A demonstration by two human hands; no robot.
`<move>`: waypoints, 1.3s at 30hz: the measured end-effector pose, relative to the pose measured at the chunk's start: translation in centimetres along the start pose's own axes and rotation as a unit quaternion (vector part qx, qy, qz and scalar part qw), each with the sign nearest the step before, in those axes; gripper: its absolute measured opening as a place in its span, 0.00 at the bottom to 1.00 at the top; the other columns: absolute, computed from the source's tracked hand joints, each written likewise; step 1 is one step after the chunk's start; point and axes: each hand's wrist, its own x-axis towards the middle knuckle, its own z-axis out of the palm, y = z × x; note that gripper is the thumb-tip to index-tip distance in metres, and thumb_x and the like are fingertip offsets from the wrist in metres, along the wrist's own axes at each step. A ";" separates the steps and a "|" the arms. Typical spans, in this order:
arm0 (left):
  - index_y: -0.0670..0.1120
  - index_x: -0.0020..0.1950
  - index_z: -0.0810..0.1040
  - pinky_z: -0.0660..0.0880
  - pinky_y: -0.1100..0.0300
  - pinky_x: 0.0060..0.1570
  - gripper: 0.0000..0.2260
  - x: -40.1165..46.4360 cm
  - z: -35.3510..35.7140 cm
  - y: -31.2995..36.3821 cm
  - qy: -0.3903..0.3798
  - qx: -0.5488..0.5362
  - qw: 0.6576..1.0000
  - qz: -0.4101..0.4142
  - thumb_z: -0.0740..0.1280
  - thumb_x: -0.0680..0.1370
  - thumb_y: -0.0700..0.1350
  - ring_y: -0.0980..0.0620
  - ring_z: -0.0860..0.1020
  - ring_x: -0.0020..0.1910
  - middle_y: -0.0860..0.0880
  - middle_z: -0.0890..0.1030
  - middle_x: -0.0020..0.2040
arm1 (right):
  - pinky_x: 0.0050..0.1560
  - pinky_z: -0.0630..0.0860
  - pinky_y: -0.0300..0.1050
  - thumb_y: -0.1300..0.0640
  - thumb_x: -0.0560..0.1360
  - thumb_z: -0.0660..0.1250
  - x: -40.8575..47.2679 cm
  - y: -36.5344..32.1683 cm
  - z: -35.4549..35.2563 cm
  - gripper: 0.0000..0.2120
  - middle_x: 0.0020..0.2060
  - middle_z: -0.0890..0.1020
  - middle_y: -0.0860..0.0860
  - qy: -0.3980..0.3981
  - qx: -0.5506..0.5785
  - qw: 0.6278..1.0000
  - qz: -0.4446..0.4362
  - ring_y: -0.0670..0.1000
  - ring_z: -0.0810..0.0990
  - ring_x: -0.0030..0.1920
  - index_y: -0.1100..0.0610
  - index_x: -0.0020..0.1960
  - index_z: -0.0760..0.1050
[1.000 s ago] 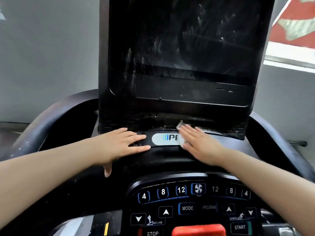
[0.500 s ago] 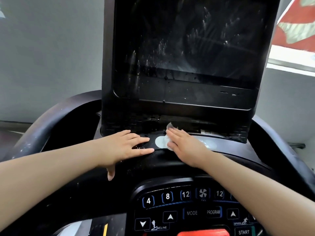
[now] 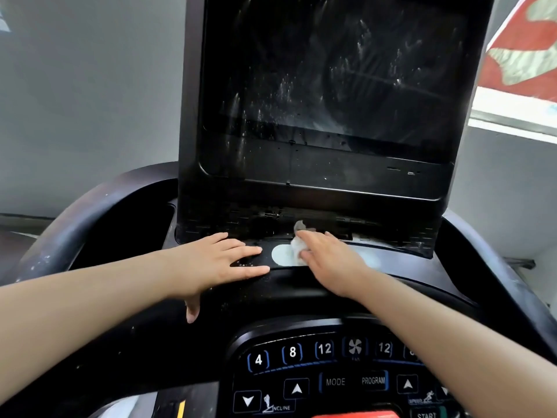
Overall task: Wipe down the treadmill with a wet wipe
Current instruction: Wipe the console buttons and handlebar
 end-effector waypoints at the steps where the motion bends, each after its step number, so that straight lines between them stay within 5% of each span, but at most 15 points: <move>1: 0.62 0.64 0.23 0.39 0.50 0.73 0.61 0.0 -0.1 0.0 -0.002 -0.001 1.000 -0.001 0.77 0.60 0.59 0.49 0.41 0.76 0.51 0.34 0.76 | 0.72 0.50 0.43 0.55 0.81 0.52 -0.5 1.1 -0.3 0.18 0.69 0.70 0.53 -0.003 -0.001 1.000 0.014 0.52 0.66 0.69 0.56 0.70 0.62; 6: 0.61 0.64 0.23 0.40 0.50 0.73 0.62 -0.1 -0.1 0.0 -0.001 -0.002 1.000 -0.003 0.78 0.60 0.59 0.49 0.41 0.76 0.51 0.35 0.76 | 0.60 0.64 0.47 0.56 0.81 0.52 -1.1 2.6 -1.0 0.16 0.65 0.73 0.53 -0.016 0.030 0.998 0.048 0.56 0.69 0.65 0.55 0.68 0.61; 15: 0.60 0.64 0.23 0.40 0.51 0.73 0.62 -0.2 -0.5 0.3 -0.017 0.007 1.000 -0.012 0.78 0.60 0.59 0.50 0.40 0.76 0.50 0.35 0.76 | 0.52 0.62 0.43 0.60 0.80 0.54 0.1 -0.2 0.2 0.15 0.61 0.73 0.54 0.018 0.117 0.993 0.006 0.54 0.68 0.62 0.58 0.66 0.63; 18: 0.58 0.63 0.22 0.41 0.52 0.73 0.62 -0.2 -0.6 0.4 -0.020 0.017 1.000 -0.016 0.78 0.60 0.59 0.49 0.41 0.76 0.50 0.35 0.76 | 0.61 0.64 0.44 0.61 0.80 0.55 -1.3 0.7 0.0 0.17 0.66 0.70 0.49 0.017 0.121 0.990 -0.063 0.51 0.67 0.66 0.56 0.68 0.64; 20: 0.58 0.64 0.22 0.40 0.51 0.73 0.62 -0.2 -0.6 0.5 -0.021 0.016 0.999 -0.018 0.78 0.61 0.58 0.49 0.41 0.76 0.50 0.34 0.76 | 0.73 0.52 0.41 0.56 0.82 0.54 -2.5 2.1 0.2 0.22 0.73 0.57 0.41 -0.024 0.050 0.989 -0.134 0.41 0.54 0.73 0.53 0.75 0.57; 24: 0.60 0.64 0.24 0.40 0.51 0.73 0.61 -0.4 -0.8 0.6 -0.023 0.004 1.000 -0.020 0.78 0.61 0.56 0.49 0.40 0.76 0.50 0.34 0.76 | 0.73 0.35 0.39 0.33 0.75 0.37 -2.9 3.8 -0.3 0.36 0.70 0.35 0.39 -0.093 -0.099 0.980 -0.148 0.37 0.35 0.71 0.50 0.77 0.38; 30: 0.59 0.64 0.21 0.38 0.53 0.72 0.62 -1.0 -0.2 0.4 0.016 -0.014 0.999 -0.037 0.77 0.61 0.58 0.50 0.39 0.76 0.51 0.33 0.76 | 0.73 0.38 0.42 0.45 0.82 0.45 1.5 -2.2 -0.6 0.28 0.77 0.42 0.48 -0.100 -0.072 0.980 -0.155 0.44 0.40 0.76 0.56 0.78 0.41; 34: 0.49 0.76 0.34 0.38 0.52 0.72 0.59 -2.1 0.9 0.3 0.024 -0.039 0.990 -0.131 0.73 0.62 0.64 0.46 0.40 0.76 0.44 0.35 0.76 | 0.74 0.37 0.43 0.38 0.79 0.37 2.1 0.1 -1.4 0.31 0.74 0.37 0.43 -0.129 -0.144 0.960 -0.202 0.42 0.39 0.75 0.52 0.76 0.34; 37: 0.44 0.77 0.38 0.39 0.48 0.73 0.59 -2.9 1.9 0.3 0.016 -0.054 0.974 -0.219 0.69 0.62 0.70 0.42 0.39 0.76 0.39 0.35 0.76 | 0.72 0.33 0.40 0.28 0.62 0.20 2.8 1.0 -1.9 0.47 0.70 0.33 0.42 -0.131 -0.171 0.954 -0.210 0.40 0.35 0.73 0.51 0.75 0.32; 39: 0.41 0.76 0.38 0.40 0.45 0.73 0.60 -3.2 2.3 0.4 -0.002 -0.060 0.962 -0.265 0.67 0.61 0.73 0.39 0.38 0.75 0.36 0.35 0.75 | 0.69 0.32 0.38 0.29 0.64 0.22 4.1 -0.8 -1.4 0.47 0.70 0.33 0.43 -0.122 -0.166 0.953 -0.222 0.39 0.32 0.70 0.53 0.76 0.33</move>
